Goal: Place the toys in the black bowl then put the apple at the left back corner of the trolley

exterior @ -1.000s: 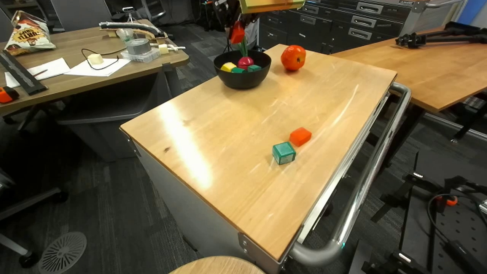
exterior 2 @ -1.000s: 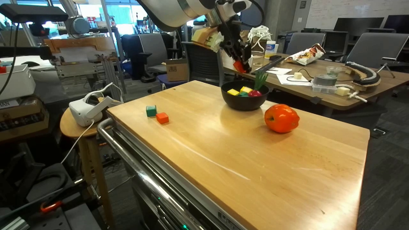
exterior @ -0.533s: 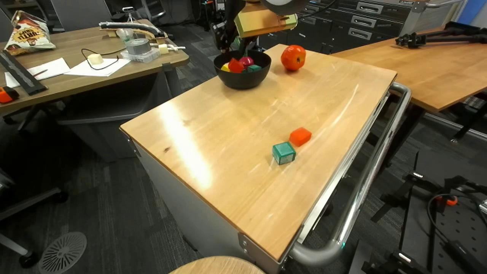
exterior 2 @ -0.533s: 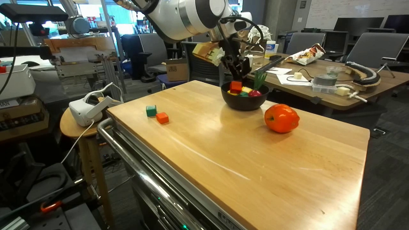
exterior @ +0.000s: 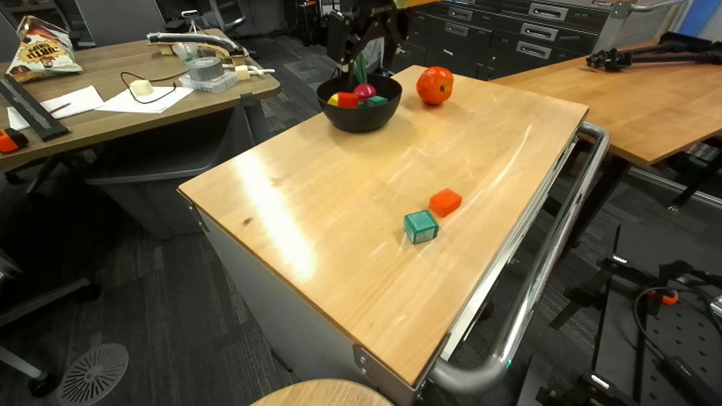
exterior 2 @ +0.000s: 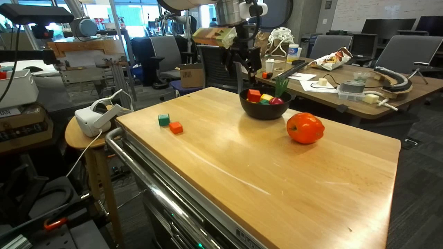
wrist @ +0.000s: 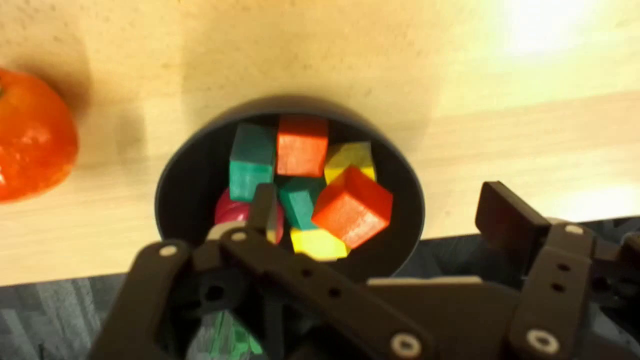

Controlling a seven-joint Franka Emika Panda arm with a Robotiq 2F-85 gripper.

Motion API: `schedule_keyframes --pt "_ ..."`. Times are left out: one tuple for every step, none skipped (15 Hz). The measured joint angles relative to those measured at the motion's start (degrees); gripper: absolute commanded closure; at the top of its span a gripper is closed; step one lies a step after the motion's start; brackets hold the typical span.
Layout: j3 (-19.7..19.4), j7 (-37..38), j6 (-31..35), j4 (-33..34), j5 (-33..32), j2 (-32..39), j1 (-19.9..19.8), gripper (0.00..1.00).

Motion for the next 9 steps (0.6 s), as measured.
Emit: schedule_keyframes --pt "0.52 -2.68 -3.34 -0.90 2.17 -1.28 -0.53 0.00" --pt "0.99 -5.42 -6.24 -1.89 4.58 -2.21 -1.13 0.00" --pt "1.31 -7.97 -8.94 -3.00 6.66 -2.87 -1.67 0.00" --pt "1.49 -10.04 -11.38 -4.03 8.44 -3.15 -2.09 0.00" --pt "1.62 -11.83 -13.72 -5.00 10.19 -3.17 -2.39 0.00" --pt "1.69 -13.18 -15.70 -5.98 11.66 -3.09 -2.54 0.00" --pt "1.78 -13.88 -17.09 -6.90 12.81 -2.96 -2.57 0.00" --pt "1.96 -14.00 -17.94 -7.72 13.61 -2.81 -2.57 0.00" --pt "2.24 -13.92 -18.41 -8.44 13.91 -2.66 -2.56 0.00"
